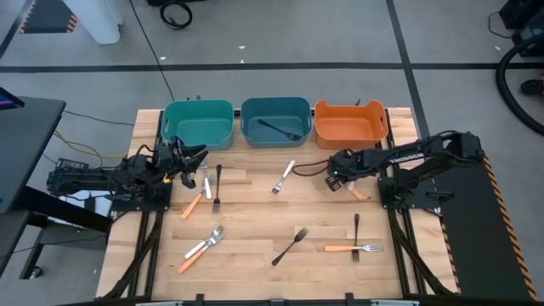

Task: Sort silverware by color (type)
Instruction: Put the yellow fork into the orange bin

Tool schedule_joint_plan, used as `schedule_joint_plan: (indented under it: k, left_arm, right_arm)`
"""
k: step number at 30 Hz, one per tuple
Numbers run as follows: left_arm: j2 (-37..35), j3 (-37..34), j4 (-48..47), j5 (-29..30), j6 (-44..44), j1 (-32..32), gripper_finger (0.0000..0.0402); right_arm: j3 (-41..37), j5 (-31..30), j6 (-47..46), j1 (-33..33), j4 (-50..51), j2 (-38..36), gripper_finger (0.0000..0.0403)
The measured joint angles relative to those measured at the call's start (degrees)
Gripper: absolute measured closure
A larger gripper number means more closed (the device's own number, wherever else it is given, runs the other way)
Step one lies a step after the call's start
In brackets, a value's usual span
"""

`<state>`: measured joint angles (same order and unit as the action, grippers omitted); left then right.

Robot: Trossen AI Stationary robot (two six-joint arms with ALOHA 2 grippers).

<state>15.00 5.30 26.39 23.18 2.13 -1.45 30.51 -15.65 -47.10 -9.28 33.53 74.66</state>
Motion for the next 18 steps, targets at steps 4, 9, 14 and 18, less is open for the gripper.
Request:
schedule_joint_plan:
  k: [4,9,14,18]
  left_arm:
    - [0.0,0.0,-0.1,0.0,0.0,0.0,0.0285]
    - [0.0,0.0,-0.3,0.0,0.1,0.0,0.0285]
    - [0.0,0.0,-0.7,0.0,0.1,0.0,0.0285]
    - [0.0,0.0,-1.0,0.0,0.1,0.0,0.0285]
  right_arm:
    - [3.3,-0.1,2.4,0.5,-0.5,-0.2,0.0382]
    - [7.5,0.0,5.3,0.5,-0.5,-0.2,0.0382]
    - [12.6,-0.9,9.1,0.5,-0.2,-0.2,0.0381]
    - [17.9,-4.4,14.9,0.3,1.3,-0.2,0.0381]
